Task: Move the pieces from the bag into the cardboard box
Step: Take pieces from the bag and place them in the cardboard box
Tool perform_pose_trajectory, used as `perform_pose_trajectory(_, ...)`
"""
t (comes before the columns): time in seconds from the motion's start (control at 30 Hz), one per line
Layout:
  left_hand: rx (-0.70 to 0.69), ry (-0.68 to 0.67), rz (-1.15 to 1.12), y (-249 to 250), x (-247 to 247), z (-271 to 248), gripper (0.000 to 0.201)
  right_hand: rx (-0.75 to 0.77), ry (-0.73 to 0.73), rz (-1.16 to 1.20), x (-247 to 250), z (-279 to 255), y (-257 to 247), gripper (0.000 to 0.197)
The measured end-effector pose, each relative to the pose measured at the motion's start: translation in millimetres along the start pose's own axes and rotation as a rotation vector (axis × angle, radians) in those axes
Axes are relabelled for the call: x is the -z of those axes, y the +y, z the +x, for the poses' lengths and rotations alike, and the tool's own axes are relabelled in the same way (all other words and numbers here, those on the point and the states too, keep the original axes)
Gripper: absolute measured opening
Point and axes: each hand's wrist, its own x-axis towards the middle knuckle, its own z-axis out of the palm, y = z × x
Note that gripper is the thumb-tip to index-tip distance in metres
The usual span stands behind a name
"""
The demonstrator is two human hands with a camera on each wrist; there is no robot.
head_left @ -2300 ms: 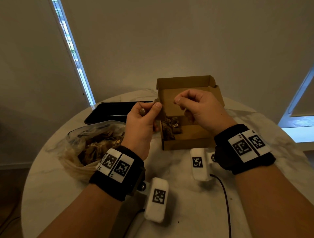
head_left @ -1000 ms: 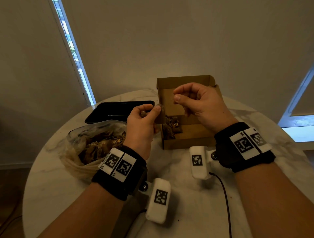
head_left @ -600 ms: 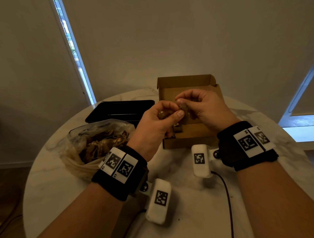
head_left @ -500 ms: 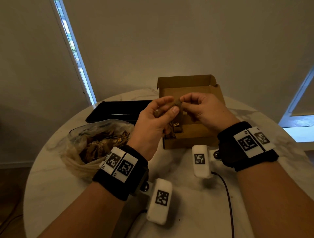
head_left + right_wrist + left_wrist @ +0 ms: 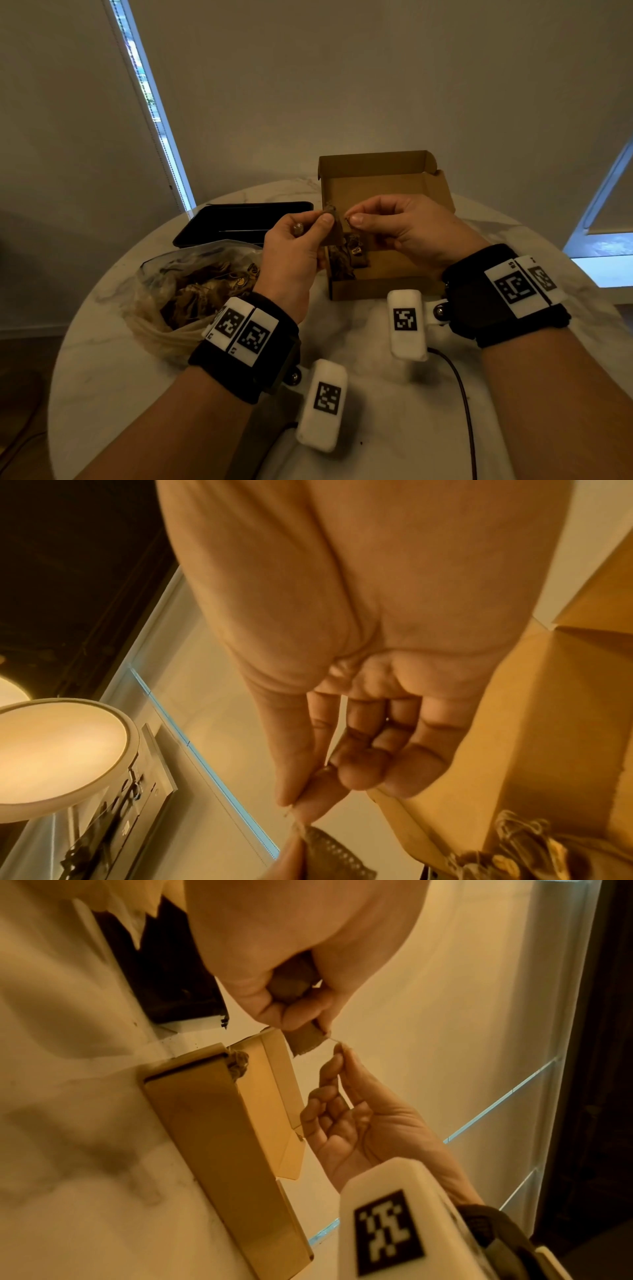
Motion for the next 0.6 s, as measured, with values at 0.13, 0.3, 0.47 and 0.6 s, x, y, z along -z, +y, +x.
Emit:
perform_pose_trajectory(0.13,0.029,-0.010,-0.018,-1.1,-0.6,-0.7,0.017,0.015,0.031,0.029,-3.3,3.8,1.1,0.026)
perform_pose_trajectory(0.3,0.073,-0.075,-0.028,-1.5,-1.1,-2.2,0.025,0.029,0.034,-0.168,-3.8,4.2,2.9,0.017)
perform_pose_trajectory(0.47,0.094,-0.099,0.020,-2.3,0.7,-1.6,0.026,0.028,0.039,-0.233,-1.8,3.1,1.2,0.006)
perform_pose_trajectory(0.6,0.130,-0.079,0.145,-7.7,0.9,0.3,0.015,-0.066,0.127,-0.347,3.7,10.9,5.8,0.007)
